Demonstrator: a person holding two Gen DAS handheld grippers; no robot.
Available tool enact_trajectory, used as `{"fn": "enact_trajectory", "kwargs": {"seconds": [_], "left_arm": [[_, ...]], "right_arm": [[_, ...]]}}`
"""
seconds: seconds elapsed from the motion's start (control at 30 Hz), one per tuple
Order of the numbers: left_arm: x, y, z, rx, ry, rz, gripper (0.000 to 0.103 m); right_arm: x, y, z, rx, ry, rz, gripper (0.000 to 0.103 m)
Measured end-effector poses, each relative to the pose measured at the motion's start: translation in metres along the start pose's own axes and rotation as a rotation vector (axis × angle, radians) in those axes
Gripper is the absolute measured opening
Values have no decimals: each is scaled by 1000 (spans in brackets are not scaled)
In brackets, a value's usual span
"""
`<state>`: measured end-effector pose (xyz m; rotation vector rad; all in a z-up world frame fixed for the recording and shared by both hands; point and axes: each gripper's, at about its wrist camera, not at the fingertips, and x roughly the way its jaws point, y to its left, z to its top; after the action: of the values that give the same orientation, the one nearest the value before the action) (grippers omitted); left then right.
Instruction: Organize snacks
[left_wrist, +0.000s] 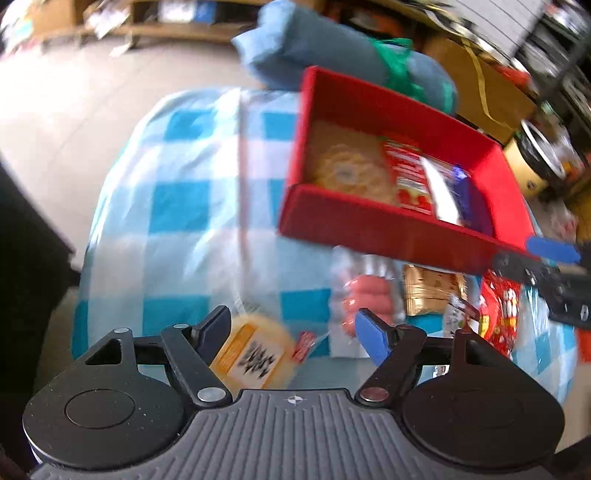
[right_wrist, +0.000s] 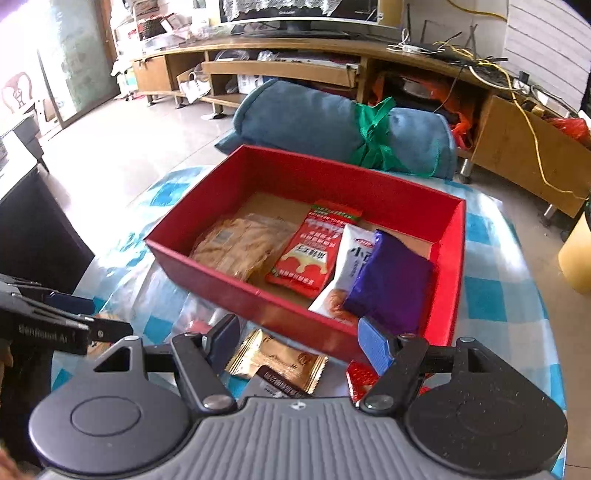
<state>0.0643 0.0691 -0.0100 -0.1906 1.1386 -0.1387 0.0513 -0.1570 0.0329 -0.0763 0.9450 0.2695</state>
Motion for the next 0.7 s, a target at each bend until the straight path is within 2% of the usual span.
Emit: {"fn": "enact_trajectory", "kwargs": {"seconds": [0.1, 0.3, 0.43, 0.6, 0.7], "left_arm": [[3, 3, -3, -26, 7, 14, 85], [16, -13, -9, 89, 36, 101, 89], [26, -15, -15, 146, 69, 138, 89], [31, -13, -21, 169, 116, 155, 70], [29, -14, -24, 173, 126, 128, 69]], "right_arm": [[0, 4, -1, -8, 3, 10, 66], [-1, 9, -8, -14, 25, 33, 66], [-7, 15, -27, 1, 63, 53, 66], [-15, 46, -78, -51, 155, 94, 67], [-11, 64, -104, -75, 220, 109, 67]]}}
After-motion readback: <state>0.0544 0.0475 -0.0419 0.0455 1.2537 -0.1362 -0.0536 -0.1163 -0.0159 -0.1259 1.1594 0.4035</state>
